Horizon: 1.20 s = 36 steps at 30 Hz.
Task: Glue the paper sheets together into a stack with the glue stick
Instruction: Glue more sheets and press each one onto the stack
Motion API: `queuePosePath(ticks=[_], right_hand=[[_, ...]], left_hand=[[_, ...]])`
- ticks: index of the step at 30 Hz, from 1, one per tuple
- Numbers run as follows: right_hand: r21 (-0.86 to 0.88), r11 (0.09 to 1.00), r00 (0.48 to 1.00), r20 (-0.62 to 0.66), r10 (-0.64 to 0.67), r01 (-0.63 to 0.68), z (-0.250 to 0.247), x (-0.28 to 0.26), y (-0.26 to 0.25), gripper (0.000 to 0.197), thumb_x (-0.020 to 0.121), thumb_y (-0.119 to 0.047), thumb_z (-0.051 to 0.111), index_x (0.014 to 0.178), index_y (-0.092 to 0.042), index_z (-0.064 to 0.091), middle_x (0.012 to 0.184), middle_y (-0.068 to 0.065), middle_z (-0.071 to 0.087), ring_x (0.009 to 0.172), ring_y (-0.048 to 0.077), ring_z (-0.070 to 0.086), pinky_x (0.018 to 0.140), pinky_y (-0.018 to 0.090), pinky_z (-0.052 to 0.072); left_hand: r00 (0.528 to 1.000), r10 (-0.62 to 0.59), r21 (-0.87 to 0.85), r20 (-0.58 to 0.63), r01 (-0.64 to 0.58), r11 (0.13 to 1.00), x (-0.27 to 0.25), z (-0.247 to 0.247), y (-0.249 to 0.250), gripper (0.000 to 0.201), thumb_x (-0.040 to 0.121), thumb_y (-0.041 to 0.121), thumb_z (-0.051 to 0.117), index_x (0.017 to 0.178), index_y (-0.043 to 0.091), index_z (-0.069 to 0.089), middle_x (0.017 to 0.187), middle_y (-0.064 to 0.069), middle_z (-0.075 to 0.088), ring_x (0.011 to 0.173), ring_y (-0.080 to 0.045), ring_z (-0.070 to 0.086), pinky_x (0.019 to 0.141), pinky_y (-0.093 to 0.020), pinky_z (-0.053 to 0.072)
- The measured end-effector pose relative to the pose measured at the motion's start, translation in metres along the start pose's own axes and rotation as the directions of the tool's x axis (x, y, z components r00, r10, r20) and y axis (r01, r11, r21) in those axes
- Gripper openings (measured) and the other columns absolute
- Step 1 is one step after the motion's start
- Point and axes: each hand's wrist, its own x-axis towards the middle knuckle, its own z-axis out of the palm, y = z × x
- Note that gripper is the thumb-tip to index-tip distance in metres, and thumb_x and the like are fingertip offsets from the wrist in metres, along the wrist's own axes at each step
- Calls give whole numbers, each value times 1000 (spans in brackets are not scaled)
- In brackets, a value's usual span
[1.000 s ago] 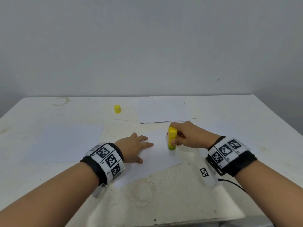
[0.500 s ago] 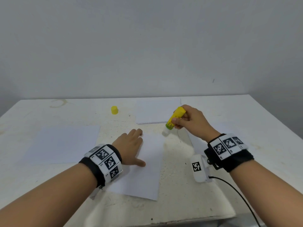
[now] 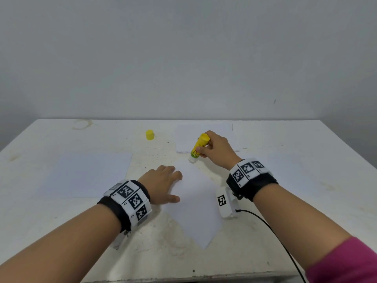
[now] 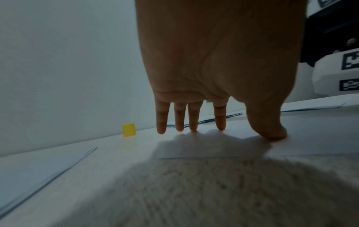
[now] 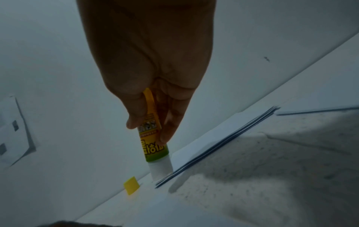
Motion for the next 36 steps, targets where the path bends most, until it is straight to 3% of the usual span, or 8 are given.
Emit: queuePosePath(ticks=[2,6,9,12,16,27,33,36], right_hand=[[-11,999,999,34,-35,35,9,5,-5,20,88,-8,65,104,-7,54,98,11,63,69,11,60,59,7,46],[-144,985,987,145,-77,98,22,8,-10,24,87,-9,66,109,-5,55,90,4,61,70,12,56,71,21,46],[-242,961,968,237,-78,136,18,4,-10,25,88,-10,65,111,-6,55,89,0,61,76,12,54,69,18,40],[-297,937,941,328,-78,181,4,-2,-5,24,88,-13,67,109,-10,56,100,11,66,88,24,60,79,30,47],[-356,905,909,410,-72,232,-20,-17,5,24,87,-17,68,108,-15,56,98,9,67,89,23,63,81,32,50],[-408,888,883,469,4,213,-73,-56,23,22,87,-17,69,105,-21,59,95,4,68,85,16,62,75,20,49],[-412,888,856,515,45,201,-89,-62,29,23,85,-17,72,95,-31,57,88,1,68,74,7,61,69,20,50],[-168,983,917,400,0,73,-98,-59,23,16,82,-5,72,91,-14,62,83,5,70,69,9,65,66,18,49]], left_hand=[[1000,-19,-21,-8,18,1000,1,3,2,70,89,59,51,144,24,27,151,-4,26,134,-23,31,107,-39,32],[996,-60,-13,-66,59,998,4,6,2,79,84,68,49,140,15,31,141,-2,37,126,-22,38,103,-38,34],[996,-63,-20,-63,62,998,4,5,-1,78,83,69,50,137,15,35,135,-1,40,123,-20,38,97,-35,38],[997,-57,-37,-54,55,998,5,3,-7,70,89,62,47,142,18,32,137,-1,39,126,-19,35,98,-35,38],[999,-29,-85,-32,26,996,8,-1,-17,63,93,48,52,146,22,29,141,2,35,128,-18,31,101,-34,37],[1000,-19,-107,-15,17,994,12,1,-26,76,87,52,59,149,24,25,147,0,21,134,-19,25,106,-36,36],[996,12,-82,92,-5,997,7,0,-34,61,101,33,42,153,23,12,161,6,-4,148,-16,-4,119,-46,10],[994,12,-22,105,-10,1000,2,-3,-35,63,100,31,43,153,25,10,161,8,0,148,-14,-7,119,-47,6]])
